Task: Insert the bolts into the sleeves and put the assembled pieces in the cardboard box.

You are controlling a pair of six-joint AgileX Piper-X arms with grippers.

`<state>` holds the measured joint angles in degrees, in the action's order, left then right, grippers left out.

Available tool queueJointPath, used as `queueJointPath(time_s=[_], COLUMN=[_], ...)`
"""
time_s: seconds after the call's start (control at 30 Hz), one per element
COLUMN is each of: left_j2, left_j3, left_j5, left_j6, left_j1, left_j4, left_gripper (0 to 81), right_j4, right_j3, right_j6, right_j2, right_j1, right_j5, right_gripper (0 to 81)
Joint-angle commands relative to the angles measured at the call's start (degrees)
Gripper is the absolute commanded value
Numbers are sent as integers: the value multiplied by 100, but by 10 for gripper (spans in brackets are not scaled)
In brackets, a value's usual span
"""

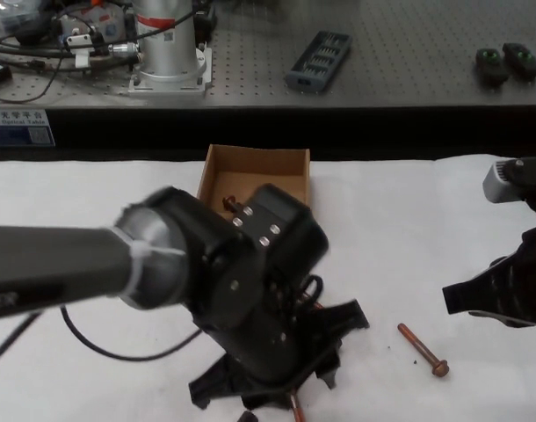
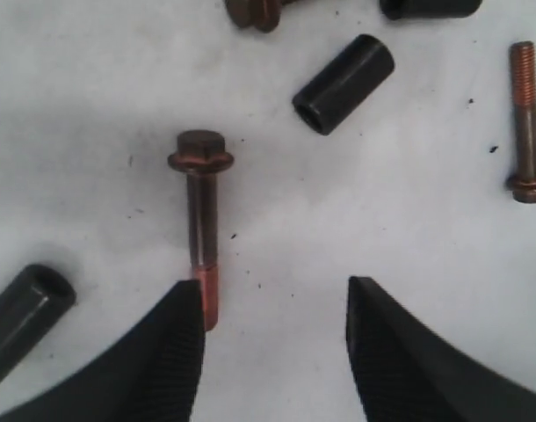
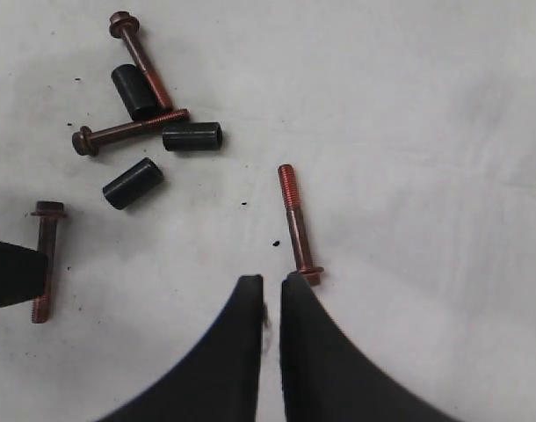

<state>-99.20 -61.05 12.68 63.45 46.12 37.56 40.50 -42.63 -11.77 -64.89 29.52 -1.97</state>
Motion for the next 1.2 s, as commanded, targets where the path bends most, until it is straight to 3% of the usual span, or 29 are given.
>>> queueJointPath(time_s=[0.0,0.2,1.0,1.17], left_j2=[-111,-291,-1035,-1149], left_j3=[-3,-17,-808,-900], left_j5=[-268,-435,-943,-943], left_j6=[303,278,-964,-1150], left_j1=[38,38,38,38], left_j4=[151,371,954,1374], left_gripper=[377,331,330,249], right_j4=[185,289,299,249], right_j3=[-31,-31,-31,-31], right_j6=[-1,-1,-22,-22], right_j2=[111,550,1077,1077], right_j1=[-35,-35,-35,-35], right_j5=[12,12,-33,-33], right_gripper=[61,61,61,61])
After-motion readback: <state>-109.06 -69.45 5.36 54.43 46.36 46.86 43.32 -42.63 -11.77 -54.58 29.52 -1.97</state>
